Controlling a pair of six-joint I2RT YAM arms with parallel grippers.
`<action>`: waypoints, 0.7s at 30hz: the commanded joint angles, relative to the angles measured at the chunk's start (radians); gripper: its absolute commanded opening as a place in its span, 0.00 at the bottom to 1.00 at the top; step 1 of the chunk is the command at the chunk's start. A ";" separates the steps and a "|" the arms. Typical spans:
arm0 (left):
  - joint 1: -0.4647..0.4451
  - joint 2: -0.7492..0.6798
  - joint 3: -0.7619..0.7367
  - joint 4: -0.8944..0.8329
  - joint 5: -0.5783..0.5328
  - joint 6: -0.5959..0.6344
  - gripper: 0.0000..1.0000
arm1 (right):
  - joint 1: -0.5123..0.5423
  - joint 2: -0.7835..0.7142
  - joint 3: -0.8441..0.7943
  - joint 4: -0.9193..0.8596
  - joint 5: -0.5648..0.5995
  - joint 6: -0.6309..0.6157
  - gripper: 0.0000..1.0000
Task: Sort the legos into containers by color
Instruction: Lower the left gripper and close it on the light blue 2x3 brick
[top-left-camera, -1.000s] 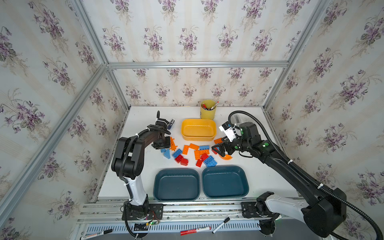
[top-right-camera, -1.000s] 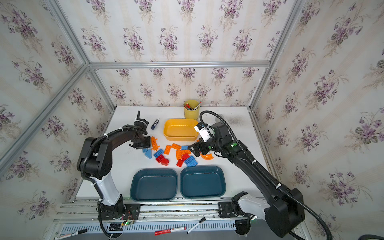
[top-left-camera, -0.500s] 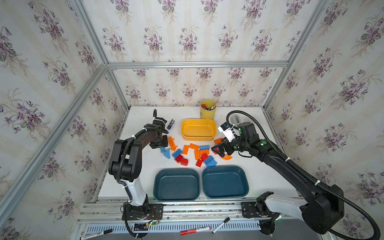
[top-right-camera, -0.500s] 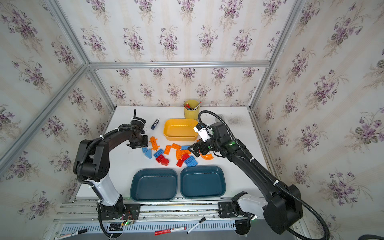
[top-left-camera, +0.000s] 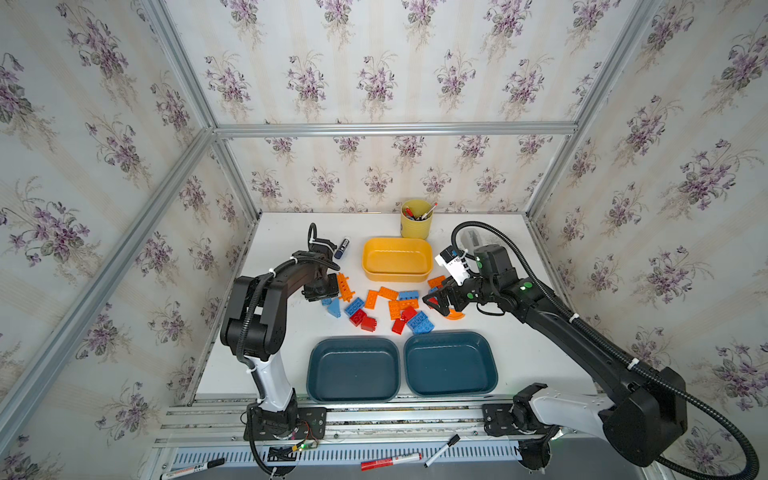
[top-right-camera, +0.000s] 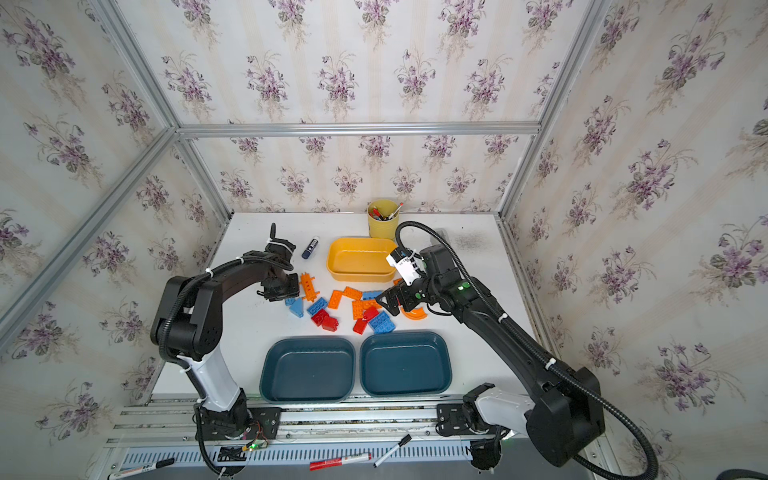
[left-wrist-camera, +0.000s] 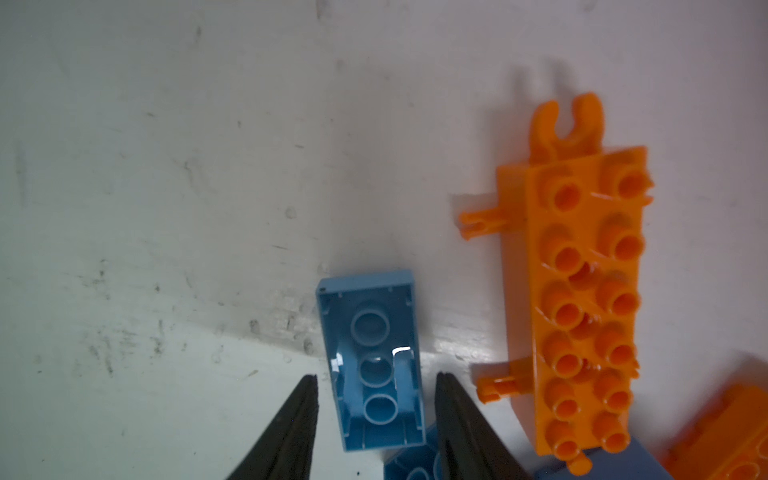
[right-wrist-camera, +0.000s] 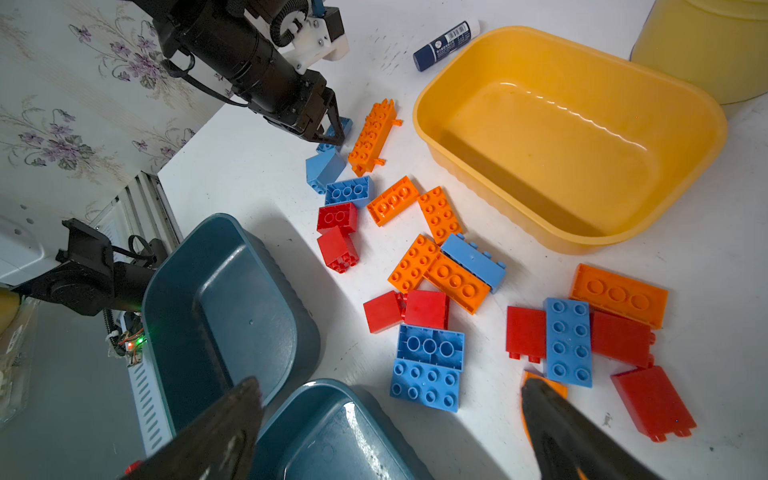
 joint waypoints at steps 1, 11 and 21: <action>0.005 -0.009 -0.009 -0.001 0.012 -0.027 0.51 | 0.001 -0.004 0.019 -0.005 -0.015 -0.013 1.00; 0.019 0.008 0.015 -0.012 0.022 -0.027 0.50 | 0.001 -0.011 0.046 -0.046 -0.015 -0.028 1.00; 0.026 0.028 0.040 -0.037 0.081 -0.064 0.49 | 0.001 0.006 0.113 -0.086 -0.011 -0.028 1.00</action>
